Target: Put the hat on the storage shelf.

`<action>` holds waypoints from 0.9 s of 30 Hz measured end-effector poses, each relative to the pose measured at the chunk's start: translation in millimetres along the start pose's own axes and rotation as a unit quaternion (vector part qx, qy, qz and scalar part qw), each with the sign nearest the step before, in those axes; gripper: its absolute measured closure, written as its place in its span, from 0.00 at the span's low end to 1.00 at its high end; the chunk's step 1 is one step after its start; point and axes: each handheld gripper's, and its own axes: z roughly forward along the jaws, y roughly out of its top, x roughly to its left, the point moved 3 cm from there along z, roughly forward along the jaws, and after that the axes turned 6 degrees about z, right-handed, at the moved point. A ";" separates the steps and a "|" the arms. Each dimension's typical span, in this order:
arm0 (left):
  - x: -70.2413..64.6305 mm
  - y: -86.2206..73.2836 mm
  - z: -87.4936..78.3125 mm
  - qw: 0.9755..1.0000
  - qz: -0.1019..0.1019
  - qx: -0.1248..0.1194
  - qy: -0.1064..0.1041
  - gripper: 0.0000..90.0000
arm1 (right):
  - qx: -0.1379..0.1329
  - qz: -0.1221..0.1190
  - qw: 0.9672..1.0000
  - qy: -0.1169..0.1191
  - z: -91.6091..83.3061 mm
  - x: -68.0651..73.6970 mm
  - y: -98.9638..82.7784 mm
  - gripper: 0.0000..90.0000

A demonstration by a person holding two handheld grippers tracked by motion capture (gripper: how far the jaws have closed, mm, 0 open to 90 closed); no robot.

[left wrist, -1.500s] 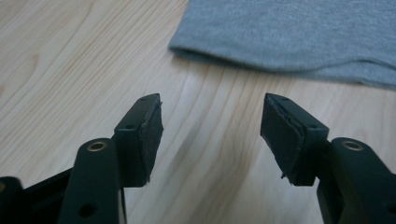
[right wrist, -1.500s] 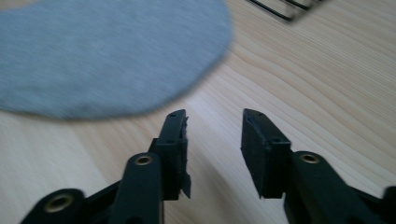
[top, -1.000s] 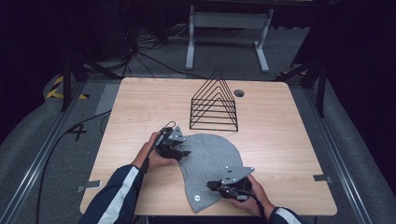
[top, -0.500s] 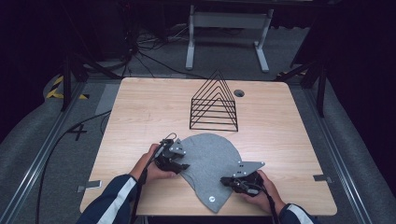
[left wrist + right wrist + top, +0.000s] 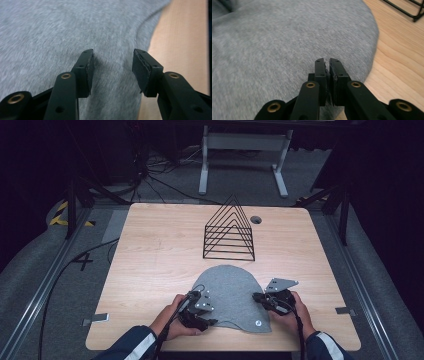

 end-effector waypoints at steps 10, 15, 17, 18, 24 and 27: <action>31.2 -0.8 -26.4 0.996 -0.040 -0.046 0.062 0.41 | -0.026 0.030 0.999 -0.015 -7.7 -15.0 12.2 0.64; 71.8 -13.7 -26.8 0.990 -0.080 -0.030 0.110 0.35 | -0.013 0.061 0.998 -0.012 1.8 -27.6 22.9 0.51; 84.1 -17.6 -24.8 0.989 -0.097 -0.021 0.106 0.32 | 0.006 0.064 0.998 -0.007 10.5 -29.9 25.3 0.46; 88.6 -18.6 -24.4 0.989 -0.106 -0.028 0.101 0.32 | 0.013 0.064 0.998 -0.005 13.4 -30.3 25.7 0.44; 108.2 -23.9 -11.3 0.988 -0.118 -0.004 0.097 0.31 | 0.030 0.063 0.998 -0.007 23.4 -32.0 27.1 0.41; 111.0 -22.1 -8.2 0.990 -0.107 -0.007 0.095 0.28 | 0.023 0.043 0.999 -0.011 25.5 -31.8 26.9 0.40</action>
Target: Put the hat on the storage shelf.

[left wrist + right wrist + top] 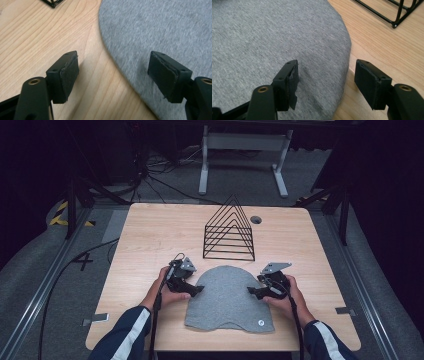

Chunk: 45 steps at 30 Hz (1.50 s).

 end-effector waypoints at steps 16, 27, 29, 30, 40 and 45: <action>-10.0 2.8 -1.6 1.000 0.004 -0.012 -0.014 0.64 | 0.025 -0.003 0.999 0.022 -0.9 9.8 5.8 0.79; -13.7 5.6 -2.9 0.999 0.017 -0.003 -0.028 0.94 | 0.023 -0.001 0.999 0.045 -4.4 9.4 2.2 0.93; -15.6 7.0 -4.1 0.999 0.026 -0.002 -0.026 0.95 | 0.024 -0.007 0.999 0.042 -5.8 10.7 2.0 0.94; -16.1 7.8 -5.2 0.999 0.028 -0.004 -0.026 0.95 | 0.021 -0.008 0.999 0.042 -7.0 10.6 2.3 0.94; -18.3 24.2 -35.5 0.998 0.044 -0.047 -0.013 0.95 | -0.032 -0.025 0.999 0.033 -38.3 13.7 17.7 0.94; -20.3 36.2 -48.1 0.996 0.063 -0.058 0.003 0.95 | -0.053 -0.031 0.998 0.031 -53.1 14.9 25.1 0.94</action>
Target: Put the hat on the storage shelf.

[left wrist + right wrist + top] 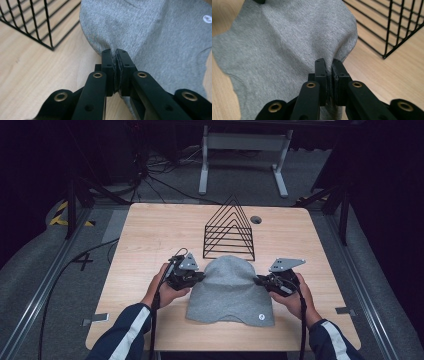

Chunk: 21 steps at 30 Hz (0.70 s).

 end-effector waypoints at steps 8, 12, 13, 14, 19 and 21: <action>4.7 22.5 -16.9 0.999 0.021 -0.018 0.021 0.96 | -0.018 -0.017 1.000 -0.010 -18.4 -0.3 18.0 0.94; 12.1 40.0 -29.1 0.999 0.031 -0.031 0.027 0.96 | -0.029 -0.024 0.999 -0.021 -32.0 -1.3 32.6 0.94; 13.0 42.9 -30.6 0.998 0.031 -0.035 0.028 0.96 | -0.032 -0.027 0.999 -0.023 -35.4 -1.5 36.8 0.94; 14.9 47.7 -34.0 0.998 0.035 -0.036 0.030 0.96 | -0.034 -0.027 0.999 -0.024 -37.6 -1.5 39.4 0.94; 21.7 64.5 -47.0 0.997 0.041 -0.050 0.036 0.96 | -0.050 -0.035 0.998 -0.033 -49.9 -3.4 54.1 0.94; 24.8 73.4 -53.3 0.997 0.047 -0.054 0.042 0.96 | -0.058 -0.038 0.997 -0.036 -56.2 -4.5 61.9 0.95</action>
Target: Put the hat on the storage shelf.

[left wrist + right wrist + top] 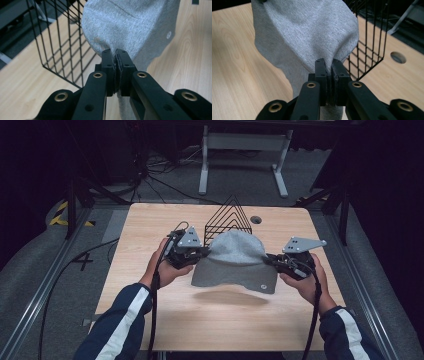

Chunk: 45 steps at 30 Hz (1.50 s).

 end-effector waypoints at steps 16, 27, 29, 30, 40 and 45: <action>33.0 65.8 -30.7 0.998 0.018 -0.046 0.042 0.96 | -0.062 -0.012 0.997 -0.041 -45.7 -23.6 75.5 0.94; 71.5 94.9 -35.3 0.995 0.003 -0.065 0.075 0.96 | -0.092 -0.011 0.994 -0.062 -47.8 -45.3 122.7 0.94; 78.2 99.5 -35.7 0.995 0.005 -0.058 0.081 0.96 | -0.093 -0.010 0.994 -0.063 -47.0 -47.4 125.3 0.94; 81.4 101.7 -35.2 0.995 0.004 -0.057 0.085 0.96 | -0.096 -0.011 0.993 -0.065 -45.7 -51.1 129.7 0.94; 112.2 116.1 -28.0 0.992 -0.021 -0.058 0.106 0.96 | -0.104 0.004 0.992 -0.075 -26.4 -75.8 153.9 0.95; 124.8 106.2 -14.6 0.993 -0.037 -0.047 0.102 0.96 | -0.103 0.013 0.992 -0.070 -10.9 -84.9 153.0 0.95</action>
